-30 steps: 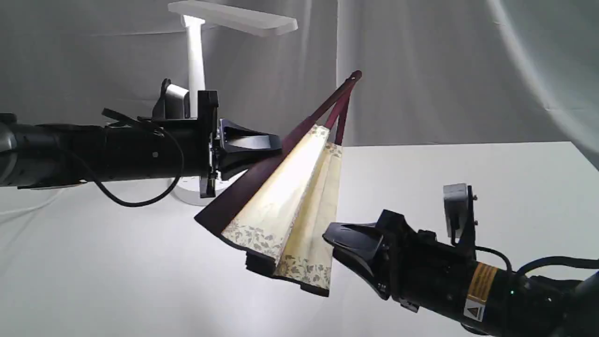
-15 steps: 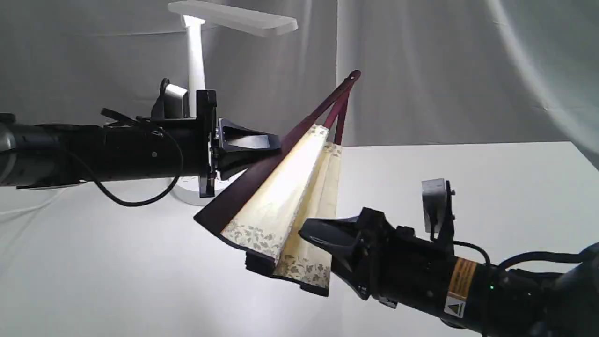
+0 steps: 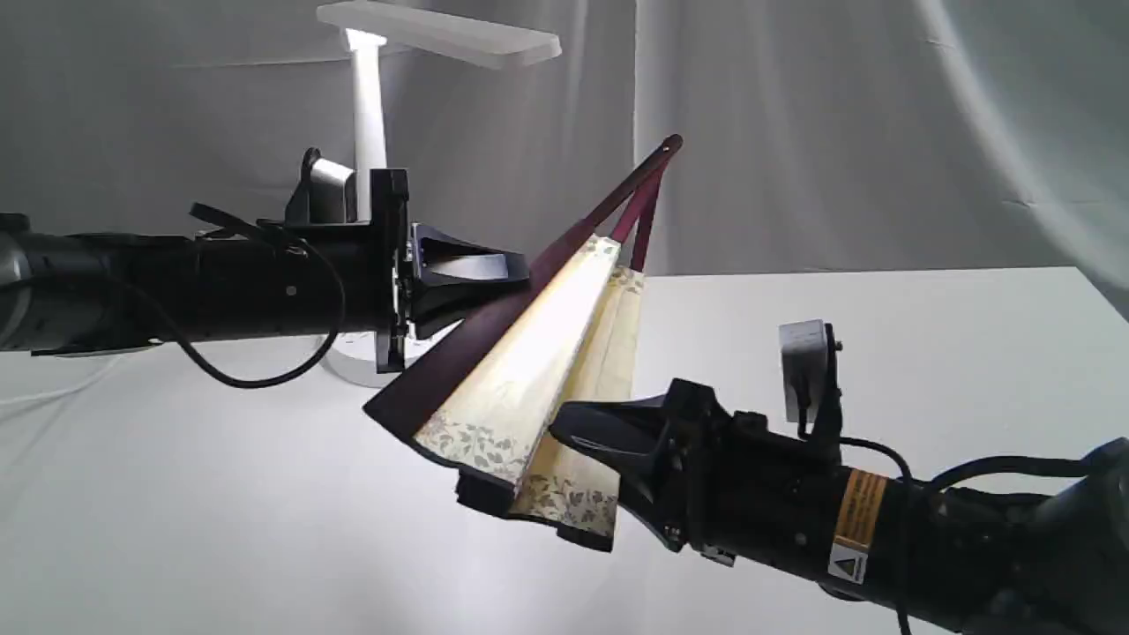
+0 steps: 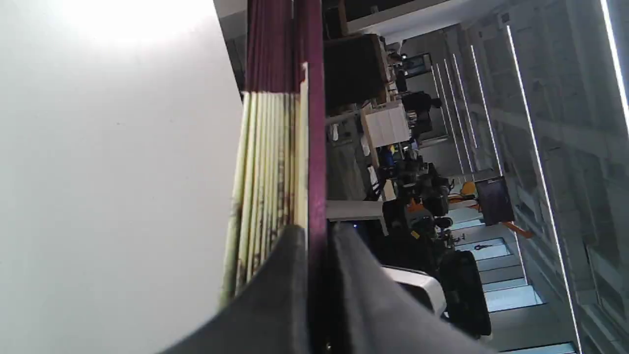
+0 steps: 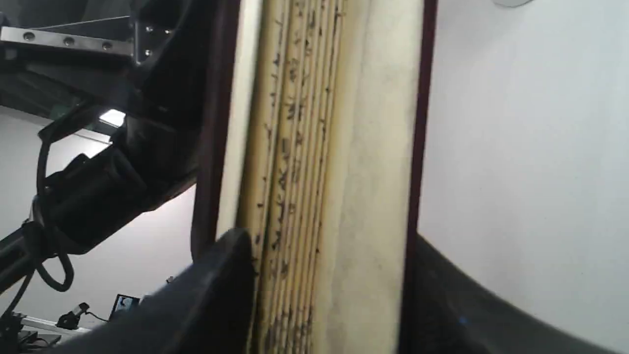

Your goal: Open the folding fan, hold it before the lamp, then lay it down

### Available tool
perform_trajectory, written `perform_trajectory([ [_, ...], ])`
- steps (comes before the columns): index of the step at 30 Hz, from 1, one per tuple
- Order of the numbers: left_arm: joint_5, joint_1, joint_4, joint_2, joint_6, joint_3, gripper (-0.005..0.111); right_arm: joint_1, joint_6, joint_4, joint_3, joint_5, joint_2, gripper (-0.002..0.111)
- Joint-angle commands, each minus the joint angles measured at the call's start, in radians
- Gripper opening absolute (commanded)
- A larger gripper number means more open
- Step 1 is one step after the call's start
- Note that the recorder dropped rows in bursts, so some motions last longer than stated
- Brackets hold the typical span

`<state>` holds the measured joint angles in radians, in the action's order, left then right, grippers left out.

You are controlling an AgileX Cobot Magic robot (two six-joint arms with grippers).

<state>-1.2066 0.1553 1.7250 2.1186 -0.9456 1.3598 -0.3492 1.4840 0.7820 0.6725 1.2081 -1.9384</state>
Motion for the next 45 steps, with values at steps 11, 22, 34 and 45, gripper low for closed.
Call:
perform_trajectory([
  [11, -0.014, -0.027, 0.019, -0.014, 0.006, 0.005, 0.001, 0.0, -0.021, 0.022, 0.005, 0.013, -0.001, 0.007],
  [22, -0.014, -0.028, -0.091, -0.014, 0.022, 0.005, 0.031, 0.0, -0.066, 0.019, 0.005, 0.013, -0.001, 0.0],
  [34, -0.014, -0.028, -0.242, -0.014, 0.075, 0.005, 0.032, 0.0, -0.066, -0.027, 0.005, 0.013, -0.001, 0.0],
  [45, -0.014, -0.028, -0.359, -0.014, 0.08, 0.005, 0.032, 0.0, -0.066, -0.069, 0.005, 0.013, -0.001, 0.0],
])
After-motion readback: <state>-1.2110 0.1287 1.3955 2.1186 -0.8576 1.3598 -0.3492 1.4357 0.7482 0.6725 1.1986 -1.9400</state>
